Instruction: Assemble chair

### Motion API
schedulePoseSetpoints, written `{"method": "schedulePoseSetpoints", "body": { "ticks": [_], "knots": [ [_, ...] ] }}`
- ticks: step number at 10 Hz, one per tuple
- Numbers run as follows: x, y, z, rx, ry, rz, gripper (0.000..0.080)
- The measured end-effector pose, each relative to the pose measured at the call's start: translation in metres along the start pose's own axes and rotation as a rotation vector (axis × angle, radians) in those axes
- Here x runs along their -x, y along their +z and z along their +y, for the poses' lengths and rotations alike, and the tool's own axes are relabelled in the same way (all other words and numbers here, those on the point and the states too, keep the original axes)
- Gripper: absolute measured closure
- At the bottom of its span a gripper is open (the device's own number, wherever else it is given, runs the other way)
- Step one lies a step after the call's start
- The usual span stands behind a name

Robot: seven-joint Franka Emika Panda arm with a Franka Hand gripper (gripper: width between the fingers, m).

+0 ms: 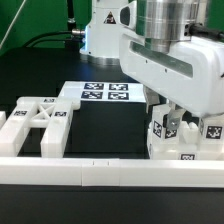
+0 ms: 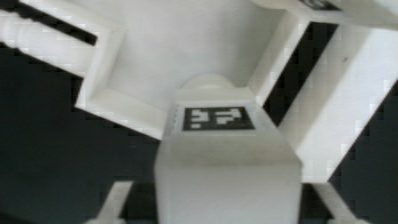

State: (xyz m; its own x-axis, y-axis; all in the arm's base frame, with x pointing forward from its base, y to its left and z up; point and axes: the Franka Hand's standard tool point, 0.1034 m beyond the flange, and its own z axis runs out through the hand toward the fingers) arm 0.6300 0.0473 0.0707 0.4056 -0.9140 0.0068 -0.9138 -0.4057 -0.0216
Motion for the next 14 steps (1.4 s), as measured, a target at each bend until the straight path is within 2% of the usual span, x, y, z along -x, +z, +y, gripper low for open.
{"method": "schedulePoseSetpoints", "body": {
  "ticks": [1,3,4,7,10,12,14],
  "knots": [
    [-0.0002,0.0,-0.0002,-0.003,-0.05,0.001,0.051],
    [0.0016,-0.001,-0.0008,-0.008,-0.145,0.001,0.0197],
    [0.0033,-0.0009,-0.0014,-0.007,-0.28,0.002,0.0162],
    [0.006,-0.0008,-0.0022,-0.008,-0.649,0.001,0.0152],
    [0.0045,-0.0005,-0.0016,-0.007,-0.821,0.002,0.0151],
    [0.0057,-0.0003,-0.0014,0.01,-1.054,0.013,0.0151],
    [0.0013,-0.0005,-0.0002,0.011,-1.237,0.013,0.0151]
  ]
}}
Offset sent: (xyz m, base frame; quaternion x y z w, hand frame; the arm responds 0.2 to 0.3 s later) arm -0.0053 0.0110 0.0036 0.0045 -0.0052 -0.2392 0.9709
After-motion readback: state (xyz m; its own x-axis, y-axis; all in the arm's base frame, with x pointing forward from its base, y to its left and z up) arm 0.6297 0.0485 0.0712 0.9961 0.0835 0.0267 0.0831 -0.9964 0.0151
